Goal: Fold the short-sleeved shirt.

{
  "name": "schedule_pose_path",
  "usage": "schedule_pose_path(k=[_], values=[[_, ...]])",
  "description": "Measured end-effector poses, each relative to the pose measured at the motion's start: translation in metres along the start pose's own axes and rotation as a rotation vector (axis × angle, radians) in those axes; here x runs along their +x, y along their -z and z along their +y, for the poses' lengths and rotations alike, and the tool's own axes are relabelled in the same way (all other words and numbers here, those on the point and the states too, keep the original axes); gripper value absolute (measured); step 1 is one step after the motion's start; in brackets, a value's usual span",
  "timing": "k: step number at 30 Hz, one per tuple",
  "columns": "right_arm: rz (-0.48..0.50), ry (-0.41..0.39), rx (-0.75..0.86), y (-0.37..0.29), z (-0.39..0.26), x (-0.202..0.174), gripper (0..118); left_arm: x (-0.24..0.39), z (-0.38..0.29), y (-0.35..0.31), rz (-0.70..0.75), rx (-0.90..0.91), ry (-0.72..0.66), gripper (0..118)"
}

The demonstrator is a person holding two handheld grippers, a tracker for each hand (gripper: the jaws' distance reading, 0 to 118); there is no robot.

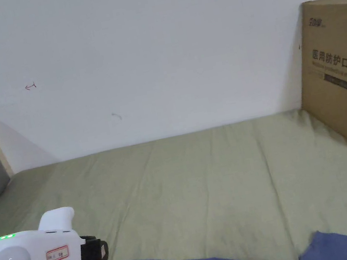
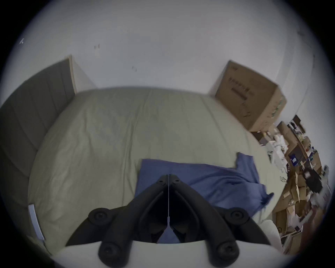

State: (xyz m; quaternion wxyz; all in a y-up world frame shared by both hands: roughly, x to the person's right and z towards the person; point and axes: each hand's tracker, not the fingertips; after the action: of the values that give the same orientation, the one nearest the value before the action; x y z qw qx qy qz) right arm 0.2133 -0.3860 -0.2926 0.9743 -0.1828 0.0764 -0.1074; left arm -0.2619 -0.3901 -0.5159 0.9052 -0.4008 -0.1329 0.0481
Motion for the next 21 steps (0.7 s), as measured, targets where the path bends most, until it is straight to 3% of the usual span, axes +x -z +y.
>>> schedule_pose_path(k=[1,2,3,6,7,14,17,19,21], values=[[-0.005,0.016,-0.023,0.010,-0.001,0.002,0,-0.011,0.007,0.025,0.018,-0.010,-0.009,37],[-0.007,0.027,-0.038,0.018,-0.001,0.004,0,-0.020,0.013,0.045,0.018,-0.012,-0.022,74],[-0.008,0.037,-0.055,0.028,-0.003,0.007,0,-0.028,0.014,0.065,0.028,-0.023,-0.033,74],[-0.010,0.043,-0.095,0.053,-0.010,0.014,0,-0.046,0.011,0.124,0.048,-0.058,-0.043,118],[-0.013,0.042,-0.114,0.061,-0.012,0.015,0,-0.048,0.008,0.139,0.037,-0.038,-0.040,113],[0.011,0.101,-0.215,0.094,-0.030,0.020,0,-0.063,-0.012,0.217,0.093,-0.170,0.020,112],[0.001,0.081,-0.245,0.103,-0.039,0.018,0,-0.064,-0.030,0.238,0.117,-0.251,0.128,107],[-0.001,0.073,-0.264,0.109,-0.045,0.017,0,-0.054,-0.034,0.231,0.157,-0.156,0.224,106],[0.003,0.084,-0.282,0.112,-0.050,0.017,0,-0.047,-0.034,0.227,0.169,-0.150,0.223,94]])
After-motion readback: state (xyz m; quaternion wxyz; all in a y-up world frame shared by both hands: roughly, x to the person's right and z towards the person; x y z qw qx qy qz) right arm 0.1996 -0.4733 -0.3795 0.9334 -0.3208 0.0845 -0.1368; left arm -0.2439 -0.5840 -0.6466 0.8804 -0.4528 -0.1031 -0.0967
